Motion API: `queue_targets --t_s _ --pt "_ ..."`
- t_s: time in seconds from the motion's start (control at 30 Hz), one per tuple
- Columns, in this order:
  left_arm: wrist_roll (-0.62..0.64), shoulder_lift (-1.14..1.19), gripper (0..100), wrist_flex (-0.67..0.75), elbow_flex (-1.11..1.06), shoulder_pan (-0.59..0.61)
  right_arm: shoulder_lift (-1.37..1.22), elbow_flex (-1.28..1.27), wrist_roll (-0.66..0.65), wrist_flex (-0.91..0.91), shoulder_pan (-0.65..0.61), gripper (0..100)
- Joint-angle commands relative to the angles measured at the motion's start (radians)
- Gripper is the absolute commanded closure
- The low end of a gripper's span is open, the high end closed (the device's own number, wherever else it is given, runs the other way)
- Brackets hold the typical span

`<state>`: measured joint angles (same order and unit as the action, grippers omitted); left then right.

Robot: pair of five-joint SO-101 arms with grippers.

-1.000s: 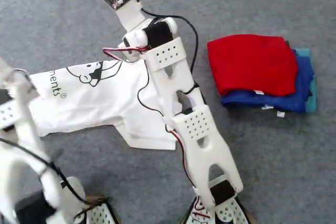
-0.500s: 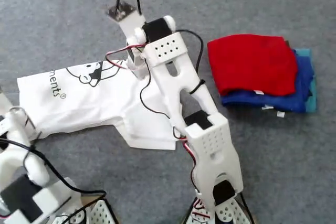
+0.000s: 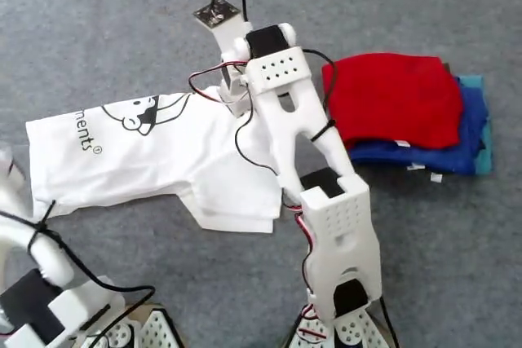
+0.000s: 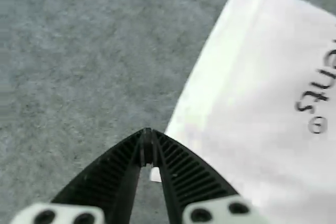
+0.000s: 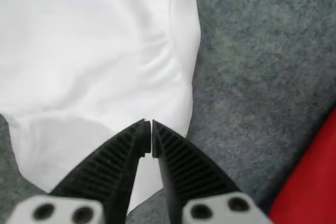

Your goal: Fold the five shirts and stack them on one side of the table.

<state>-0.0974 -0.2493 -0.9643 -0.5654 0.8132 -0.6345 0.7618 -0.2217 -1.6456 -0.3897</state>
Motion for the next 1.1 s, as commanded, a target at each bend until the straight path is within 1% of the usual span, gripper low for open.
queue_targets --t_s 0.0,0.07,0.1,0.2,0.27,0.37,0.43,0.6,0.7,0.73,0.77,0.93,1.0,1.07 --pt "0.052 0.003 97 -0.081 0.108 -0.142 0.076 -0.002 -0.006 0.029 0.015 98.4" --pt "0.06 0.006 97 -0.089 0.079 -0.193 0.077 -0.002 -0.006 0.023 0.014 98.4" --pt "0.06 0.006 97 -0.083 0.047 -0.199 0.079 -0.002 -0.005 0.02 0.015 98.4" --pt "0.052 0.006 97 0.008 -0.076 -0.186 0.079 -0.004 -0.003 0.02 0.017 98.4" --pt "0.034 0.006 97 0.109 -0.179 -0.137 0.079 -0.005 -0.003 0.02 0.017 98.4" --pt "-0.032 0.006 97 0.245 -0.309 -0.054 0.074 -0.01 -0.003 0.021 0.015 98.4" --pt "-0.078 -0.005 97 0.262 -0.343 -0.002 0.074 -0.012 -0.003 0.021 0.015 98.4" --pt "-0.193 0.006 97 0.264 -0.317 0.125 0.076 -0.008 -0.008 0.02 0.025 98.4" --pt "-0.236 0.006 97 0.276 -0.315 0.177 0.077 -0.004 -0.008 0.02 0.041 98.4" --pt "-0.245 0.002 97 0.276 -0.325 0.179 0.079 -0.008 -0.008 0.02 0.044 98.4" --pt "-0.253 0.0 97 0.276 -0.332 0.154 0.077 -0.01 -0.008 0.02 0.044 98.4" --pt "-0.238 -0.005 97 0.276 -0.337 -0.001 0.074 -0.008 -0.003 0.025 0.011 98.4" --pt "-0.184 -0.009 97 0.276 -0.32 -0.041 0.074 -0.004 -0.003 0.026 -0.018 98.4" --pt "-0.127 -0.032 97 0.249 -0.274 -0.05 0.074 -0.008 -0.002 0.028 -0.061 98.4"
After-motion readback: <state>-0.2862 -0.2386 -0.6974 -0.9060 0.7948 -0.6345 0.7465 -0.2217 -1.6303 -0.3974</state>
